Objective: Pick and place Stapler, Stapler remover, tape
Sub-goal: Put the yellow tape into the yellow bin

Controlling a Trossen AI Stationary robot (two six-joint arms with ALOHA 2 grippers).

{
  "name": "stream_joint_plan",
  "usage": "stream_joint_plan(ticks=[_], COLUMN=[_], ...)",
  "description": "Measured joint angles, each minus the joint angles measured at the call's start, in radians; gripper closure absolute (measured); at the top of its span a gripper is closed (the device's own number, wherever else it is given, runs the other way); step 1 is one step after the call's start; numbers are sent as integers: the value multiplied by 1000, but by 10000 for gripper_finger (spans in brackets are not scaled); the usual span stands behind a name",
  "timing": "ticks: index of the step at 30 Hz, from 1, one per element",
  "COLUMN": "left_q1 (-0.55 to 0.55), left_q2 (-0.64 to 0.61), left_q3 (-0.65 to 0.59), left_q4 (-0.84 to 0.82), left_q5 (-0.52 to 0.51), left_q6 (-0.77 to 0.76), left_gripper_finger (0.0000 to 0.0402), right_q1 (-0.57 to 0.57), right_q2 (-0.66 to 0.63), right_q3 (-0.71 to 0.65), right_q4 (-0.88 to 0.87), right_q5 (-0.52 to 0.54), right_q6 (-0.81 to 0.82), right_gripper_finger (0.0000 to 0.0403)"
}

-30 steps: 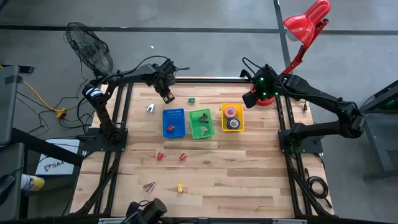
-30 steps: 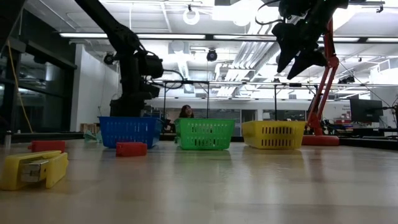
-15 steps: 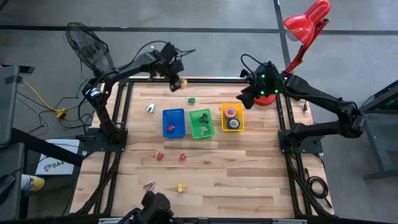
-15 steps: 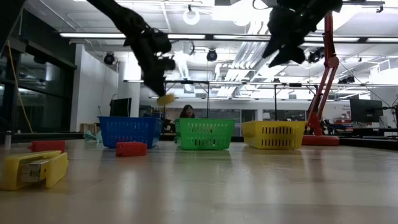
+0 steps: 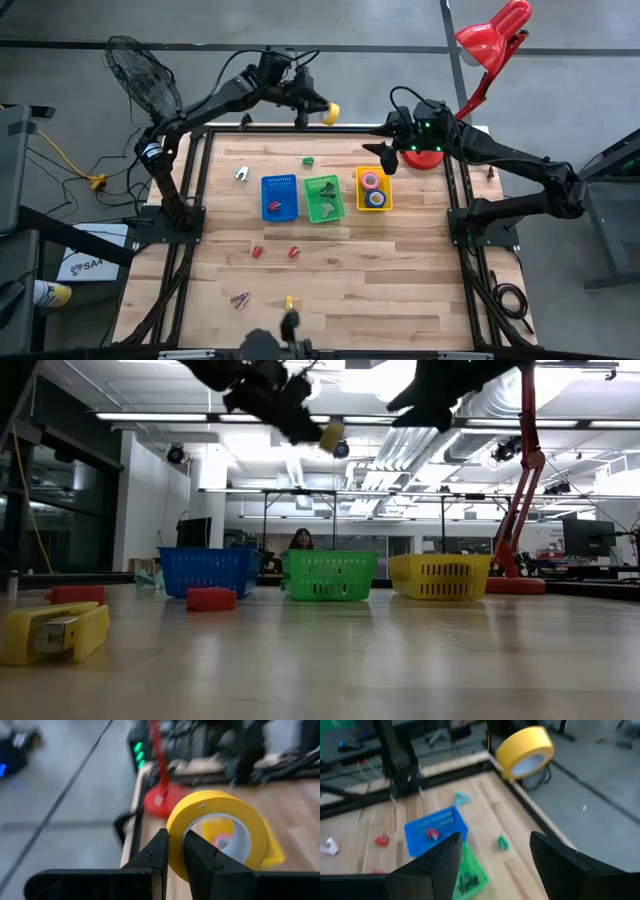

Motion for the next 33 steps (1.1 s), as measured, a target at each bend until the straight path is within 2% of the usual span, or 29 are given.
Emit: stream_joint_plan(ticks=[3,10,22,26,29,33], left_q1=[-42,-134,-196,-208,-215,-222], left_q2=[0,0,0,0,0,0], left_q3=[12,13,13,13,13,13], left_q4=[80,260,312,319,328,344], left_q5=[54,65,-83,-96,-100,-100], left_q6=[-3,-55,-88,-92,-106,-111], left_gripper_finger=[363,362,362,362,362,362], right_q1=[13,42,108,112,113,113], right_q2=[0,0,0,0,0,0], right_q3=[0,0,0,0,0,0], right_q4=[69,193,271,284,290,293], right_q5=[19,21,19,20,26,14], right_q6=[-20,-51,-88,-80,-54,-43], right_gripper_finger=[176,176,176,179,195,236])
